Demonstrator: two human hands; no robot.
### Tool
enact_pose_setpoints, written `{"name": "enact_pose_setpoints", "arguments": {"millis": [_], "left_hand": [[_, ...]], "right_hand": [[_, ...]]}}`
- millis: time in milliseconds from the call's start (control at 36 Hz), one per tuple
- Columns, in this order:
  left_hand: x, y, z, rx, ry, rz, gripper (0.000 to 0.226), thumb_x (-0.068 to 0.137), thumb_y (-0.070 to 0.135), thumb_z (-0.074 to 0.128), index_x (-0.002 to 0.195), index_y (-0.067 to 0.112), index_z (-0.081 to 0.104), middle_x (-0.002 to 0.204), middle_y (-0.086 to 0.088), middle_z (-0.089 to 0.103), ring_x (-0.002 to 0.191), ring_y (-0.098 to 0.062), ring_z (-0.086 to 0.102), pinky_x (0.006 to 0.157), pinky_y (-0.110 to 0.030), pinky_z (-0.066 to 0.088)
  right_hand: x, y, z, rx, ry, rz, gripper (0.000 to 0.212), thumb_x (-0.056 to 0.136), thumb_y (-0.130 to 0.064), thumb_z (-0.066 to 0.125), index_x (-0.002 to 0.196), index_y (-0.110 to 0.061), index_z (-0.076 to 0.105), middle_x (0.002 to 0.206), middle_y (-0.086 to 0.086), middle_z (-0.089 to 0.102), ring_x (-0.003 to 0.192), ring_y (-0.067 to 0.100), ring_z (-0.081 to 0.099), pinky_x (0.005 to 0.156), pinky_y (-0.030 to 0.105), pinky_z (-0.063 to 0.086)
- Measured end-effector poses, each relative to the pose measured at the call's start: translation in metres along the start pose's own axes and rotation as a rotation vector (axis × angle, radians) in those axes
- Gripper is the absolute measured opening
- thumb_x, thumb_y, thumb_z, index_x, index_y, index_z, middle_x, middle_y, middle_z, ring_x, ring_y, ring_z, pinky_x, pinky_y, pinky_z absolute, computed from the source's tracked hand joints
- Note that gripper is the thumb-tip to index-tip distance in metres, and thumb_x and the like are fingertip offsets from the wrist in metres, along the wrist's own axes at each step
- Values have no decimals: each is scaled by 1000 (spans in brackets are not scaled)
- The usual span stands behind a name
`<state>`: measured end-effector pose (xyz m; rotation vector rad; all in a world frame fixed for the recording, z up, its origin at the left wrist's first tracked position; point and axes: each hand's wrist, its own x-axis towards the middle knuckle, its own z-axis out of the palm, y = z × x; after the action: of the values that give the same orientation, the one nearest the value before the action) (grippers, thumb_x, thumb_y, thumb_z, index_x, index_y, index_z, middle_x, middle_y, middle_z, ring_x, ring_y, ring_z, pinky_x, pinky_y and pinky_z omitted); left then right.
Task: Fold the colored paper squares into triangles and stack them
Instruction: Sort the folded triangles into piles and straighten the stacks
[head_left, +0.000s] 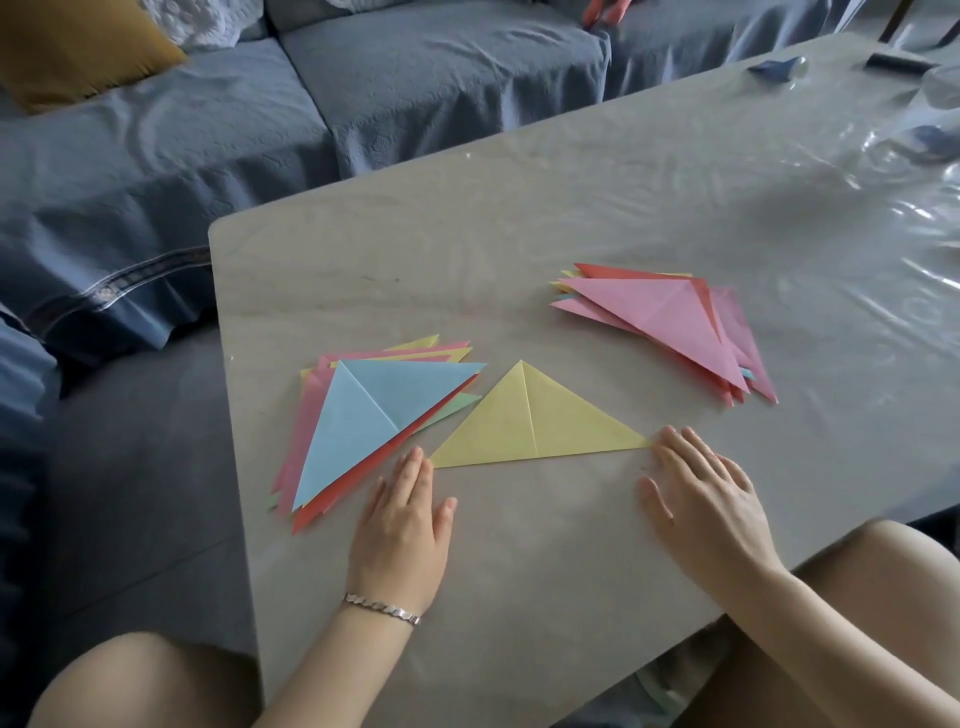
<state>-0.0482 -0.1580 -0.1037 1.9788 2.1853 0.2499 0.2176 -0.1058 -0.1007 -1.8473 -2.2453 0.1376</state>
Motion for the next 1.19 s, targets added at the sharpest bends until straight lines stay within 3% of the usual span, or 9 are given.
{"name": "enact_pose_setpoints", "arguments": {"millis": [111, 250, 528, 750, 833, 917, 1000, 1111, 1194], "left_hand": [[3, 3, -8, -62, -36, -47, 47, 92, 29, 49, 129, 1, 48, 143, -9, 40, 132, -21, 38, 107, -27, 30], [10, -5, -31, -120, 287, 43, 22, 77, 19, 54, 78, 5, 70, 80, -6, 70, 68, -24, 67, 64, -30, 52], [49, -50, -40, -73, 150, -161, 42, 89, 20, 58, 127, 4, 51, 143, -8, 40, 130, -21, 40, 102, -33, 32], [52, -52, -32, -16, 70, -111, 28, 91, 19, 55, 110, 0, 60, 128, -14, 56, 116, -24, 55, 86, -32, 44], [54, -55, -34, 24, 110, -29, 13, 88, 6, 56, 80, -4, 59, 81, -20, 65, 73, -34, 64, 53, -30, 38], [54, -53, -43, 183, 35, -63, 14, 92, -2, 42, 84, 8, 49, 64, -10, 52, 71, -33, 61, 53, -30, 29], [54, -50, -50, 263, 3, -76, 20, 87, -8, 39, 90, 9, 47, 68, -9, 54, 73, -33, 61, 53, -31, 31], [53, -41, -54, 247, 199, 64, 39, 44, -22, 73, 76, 0, 64, 51, -11, 59, 32, -27, 51, 28, -22, 29], [50, -24, -51, 162, 384, 209, 32, 57, -14, 67, 86, 0, 68, 68, -13, 69, 46, -24, 63, 36, -24, 41]], "right_hand": [[12, -11, -7, 39, -2, 128, 24, 73, -9, 71, 96, -4, 67, 103, 11, 65, 103, 33, 60, 87, 42, 45], [44, -37, -19, 116, -181, 125, 47, 88, -24, 57, 133, -15, 46, 130, 9, 46, 124, 27, 37, 100, 34, 29], [90, -71, -18, -3, -538, 232, 87, 64, -55, 75, 132, -18, 35, 127, 8, 43, 121, 28, 39, 96, 34, 33], [83, -69, -19, 94, -562, 258, 61, 72, -47, 71, 117, -16, 46, 119, 6, 41, 97, 26, 47, 88, 33, 38], [76, -60, -12, 193, -523, 219, 40, 79, -42, 66, 102, -14, 48, 110, 4, 43, 87, 21, 43, 85, 32, 38], [70, -50, -7, 317, -459, 219, 27, 83, -35, 63, 80, -16, 44, 89, 2, 50, 77, 20, 47, 66, 30, 38], [65, -40, -11, 475, -395, 197, 30, 88, -27, 57, 66, -20, 39, 68, -3, 44, 62, 18, 42, 50, 26, 30], [65, -19, -18, 598, -77, 51, 33, 90, -14, 56, 62, -21, 40, 58, -8, 38, 54, 11, 34, 49, 15, 31], [78, -5, -31, 760, 136, 136, 13, 84, -20, 56, 74, -14, 51, 60, -7, 38, 50, 0, 37, 47, 12, 29]]}}
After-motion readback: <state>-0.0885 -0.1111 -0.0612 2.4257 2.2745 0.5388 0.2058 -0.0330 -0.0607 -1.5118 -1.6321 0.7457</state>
